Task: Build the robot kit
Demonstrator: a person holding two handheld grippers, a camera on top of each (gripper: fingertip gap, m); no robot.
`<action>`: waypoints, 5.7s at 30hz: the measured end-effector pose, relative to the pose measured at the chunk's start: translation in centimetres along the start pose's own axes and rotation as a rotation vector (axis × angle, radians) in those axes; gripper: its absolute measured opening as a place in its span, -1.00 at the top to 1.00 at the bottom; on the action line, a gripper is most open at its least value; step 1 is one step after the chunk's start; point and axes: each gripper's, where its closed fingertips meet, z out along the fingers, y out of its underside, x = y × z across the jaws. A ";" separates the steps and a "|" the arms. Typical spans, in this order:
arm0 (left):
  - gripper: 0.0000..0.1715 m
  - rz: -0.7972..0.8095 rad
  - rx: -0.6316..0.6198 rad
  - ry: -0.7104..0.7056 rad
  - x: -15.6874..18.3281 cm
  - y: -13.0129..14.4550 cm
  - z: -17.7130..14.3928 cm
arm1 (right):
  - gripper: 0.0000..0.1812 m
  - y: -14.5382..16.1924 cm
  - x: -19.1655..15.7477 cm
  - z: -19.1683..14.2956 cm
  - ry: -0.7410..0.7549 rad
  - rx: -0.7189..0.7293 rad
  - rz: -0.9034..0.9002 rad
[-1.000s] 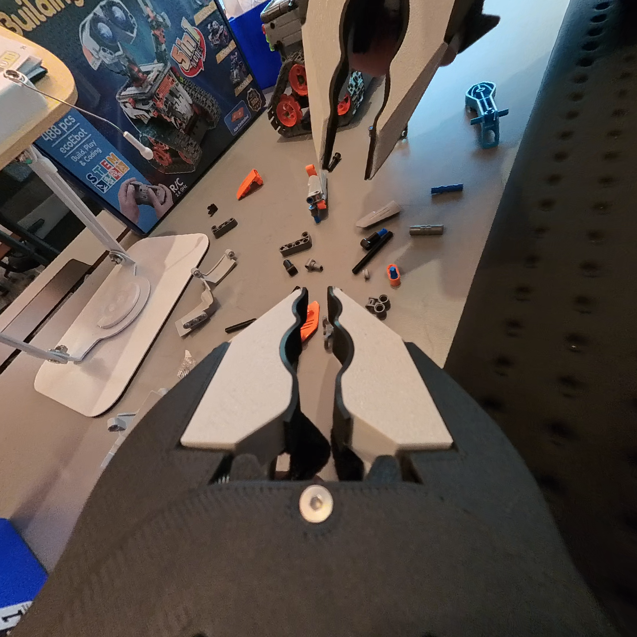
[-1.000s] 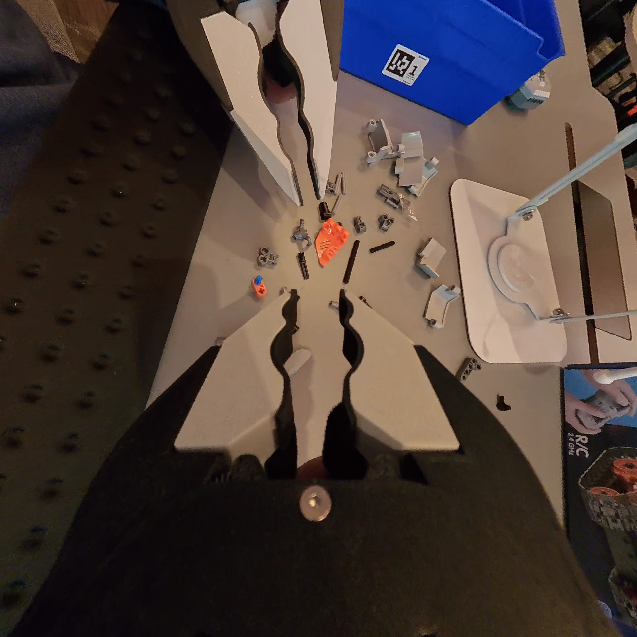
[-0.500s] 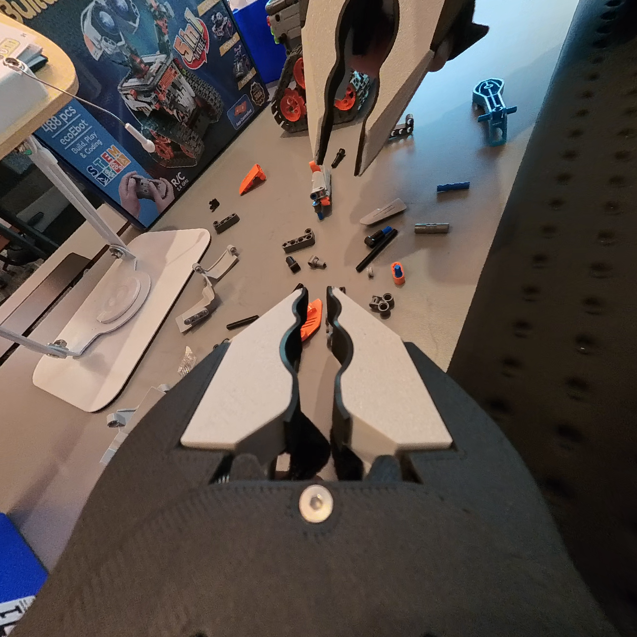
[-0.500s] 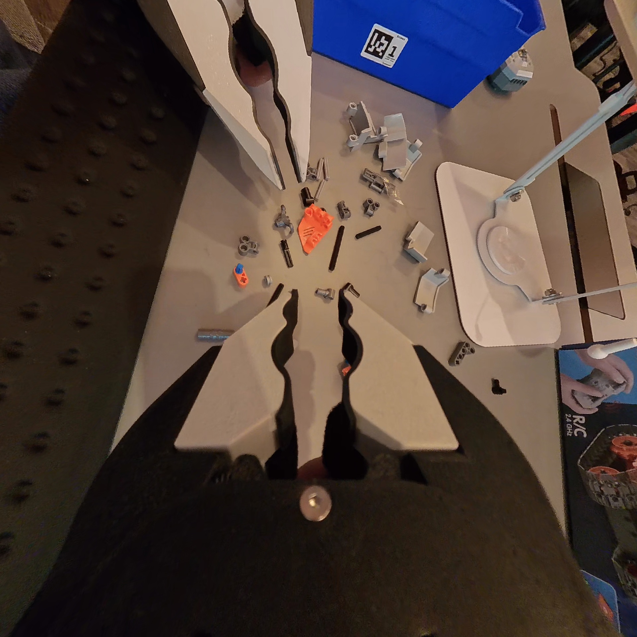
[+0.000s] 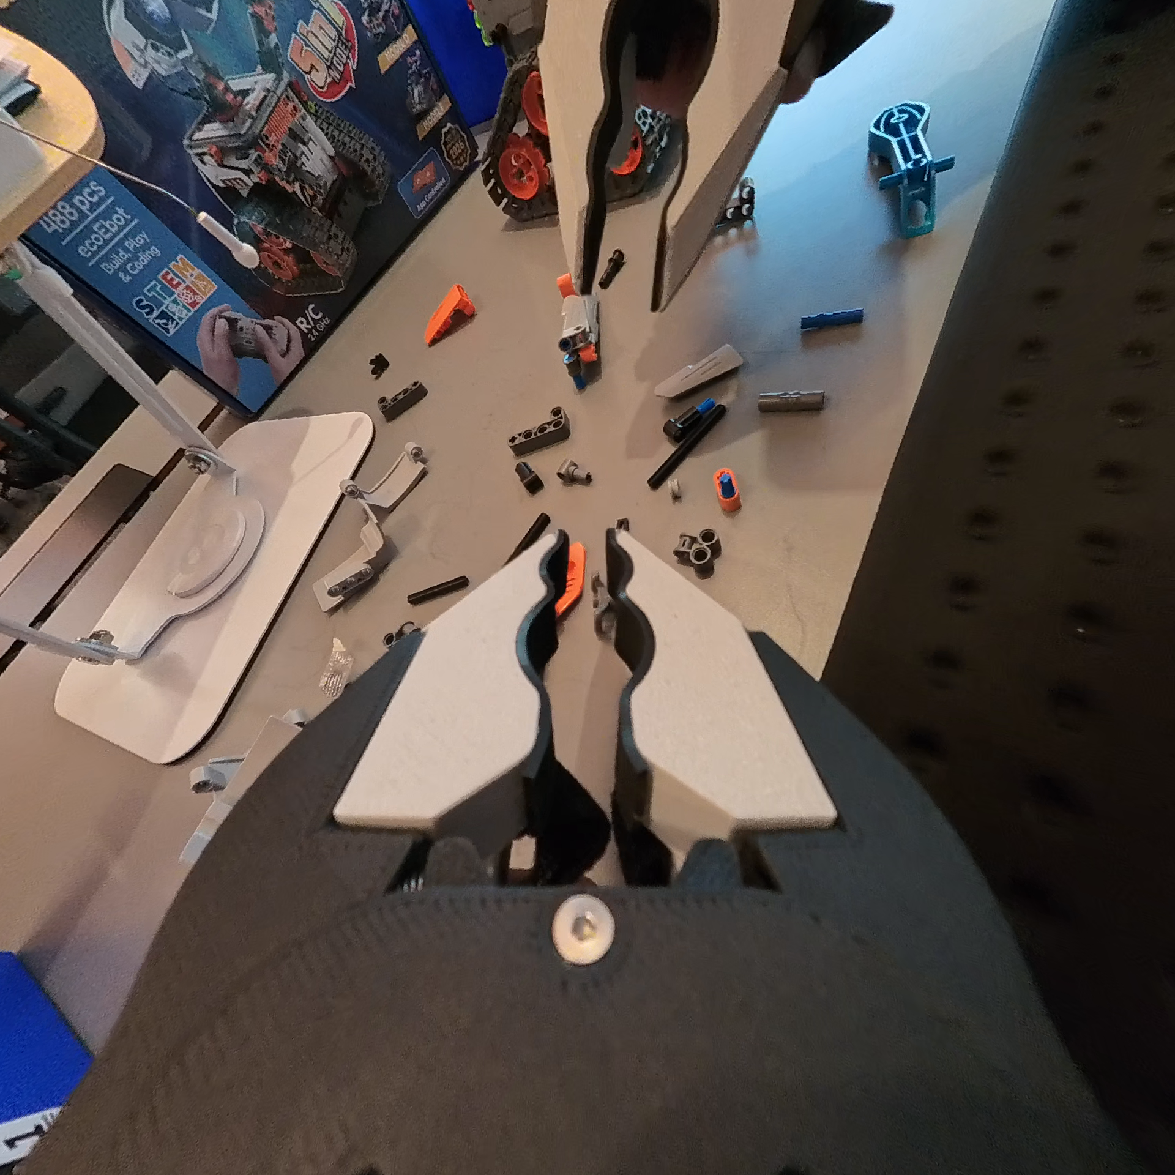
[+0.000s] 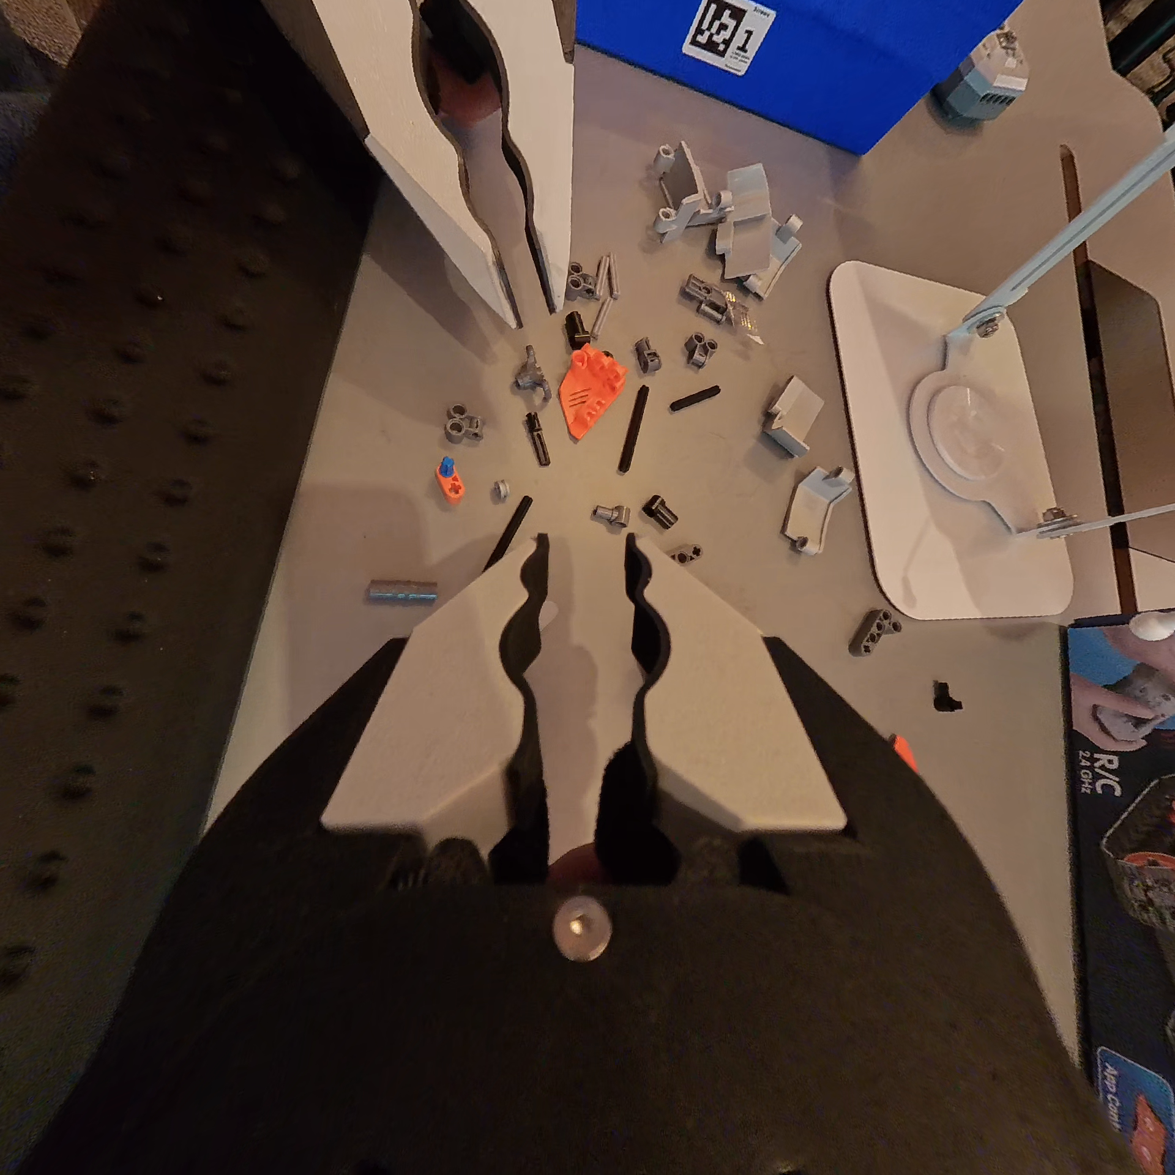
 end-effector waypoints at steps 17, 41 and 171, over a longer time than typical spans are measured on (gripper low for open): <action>0.85 0.098 -0.093 0.162 3.1 0.4 1.3 | 0.75 0.9 -1.4 0.6 -0.065 -0.029 -0.002; 0.84 0.072 -0.194 0.235 3.7 1.3 2.2 | 0.75 1.1 -1.9 1.0 -0.080 -0.027 -0.013; 0.85 -0.449 0.178 0.551 3.4 -5.4 0.2 | 0.97 -4.0 -3.2 1.7 0.243 0.098 -0.573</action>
